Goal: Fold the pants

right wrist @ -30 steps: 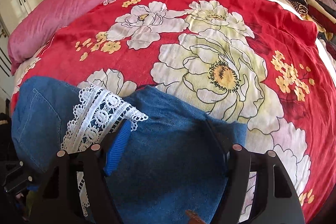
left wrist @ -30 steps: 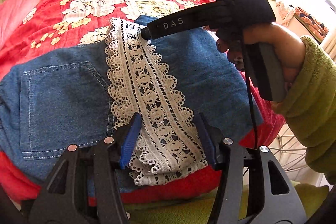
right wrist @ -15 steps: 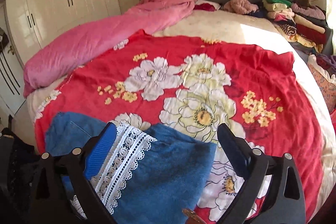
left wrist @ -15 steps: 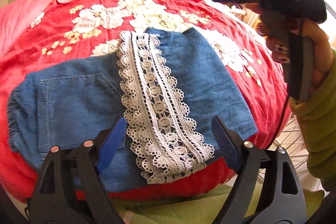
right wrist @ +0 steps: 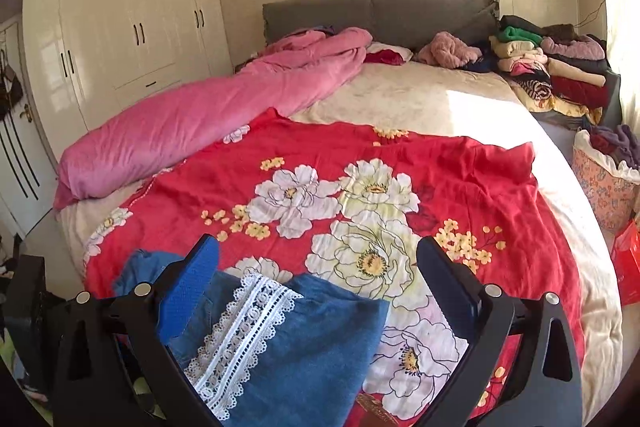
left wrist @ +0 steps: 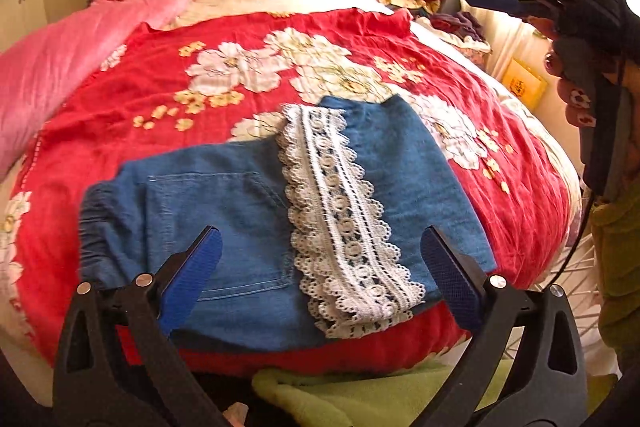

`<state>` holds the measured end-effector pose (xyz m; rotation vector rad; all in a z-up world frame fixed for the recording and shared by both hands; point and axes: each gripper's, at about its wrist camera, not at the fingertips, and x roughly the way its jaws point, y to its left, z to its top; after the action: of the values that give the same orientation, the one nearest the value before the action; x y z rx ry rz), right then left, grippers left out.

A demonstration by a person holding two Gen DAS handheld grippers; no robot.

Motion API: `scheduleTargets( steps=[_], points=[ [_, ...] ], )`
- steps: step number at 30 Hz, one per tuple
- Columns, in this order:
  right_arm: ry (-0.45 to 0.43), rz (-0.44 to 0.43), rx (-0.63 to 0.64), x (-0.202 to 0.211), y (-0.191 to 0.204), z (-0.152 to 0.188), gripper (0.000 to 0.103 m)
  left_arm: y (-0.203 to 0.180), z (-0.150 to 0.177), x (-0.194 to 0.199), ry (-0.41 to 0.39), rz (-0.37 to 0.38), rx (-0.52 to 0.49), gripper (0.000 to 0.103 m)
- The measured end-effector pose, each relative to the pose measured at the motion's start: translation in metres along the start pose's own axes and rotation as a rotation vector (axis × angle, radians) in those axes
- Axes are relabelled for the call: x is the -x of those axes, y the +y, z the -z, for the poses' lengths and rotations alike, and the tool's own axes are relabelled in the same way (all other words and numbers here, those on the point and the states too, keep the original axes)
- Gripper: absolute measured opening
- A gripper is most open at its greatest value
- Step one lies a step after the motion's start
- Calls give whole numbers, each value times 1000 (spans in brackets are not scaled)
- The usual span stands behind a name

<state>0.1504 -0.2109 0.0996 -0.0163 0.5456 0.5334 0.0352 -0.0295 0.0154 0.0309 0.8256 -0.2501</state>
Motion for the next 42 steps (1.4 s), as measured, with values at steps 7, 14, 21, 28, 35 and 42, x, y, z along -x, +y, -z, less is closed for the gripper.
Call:
scheduleTargets(
  steps=[7, 14, 21, 28, 35, 42],
  points=[
    [-20, -36, 40, 10, 22, -6, 98, 17, 1, 17, -28, -43, 41, 93],
    [-14, -69, 68, 5, 43, -11, 98, 37, 3, 35, -59, -67, 84, 93],
    [3, -76, 77, -6, 61, -15, 98, 66, 5, 47, -87, -80, 161, 93],
    [31, -77, 119, -18, 80, -18, 98, 93, 9, 55, -92, -132, 206, 93],
    [78, -92, 174, -39, 105, -19, 98, 145, 18, 60, -78, -182, 323, 93],
    [166, -97, 210, -75, 125, -17, 98, 164, 32, 39, -13, -135, 366, 93]
  ],
)
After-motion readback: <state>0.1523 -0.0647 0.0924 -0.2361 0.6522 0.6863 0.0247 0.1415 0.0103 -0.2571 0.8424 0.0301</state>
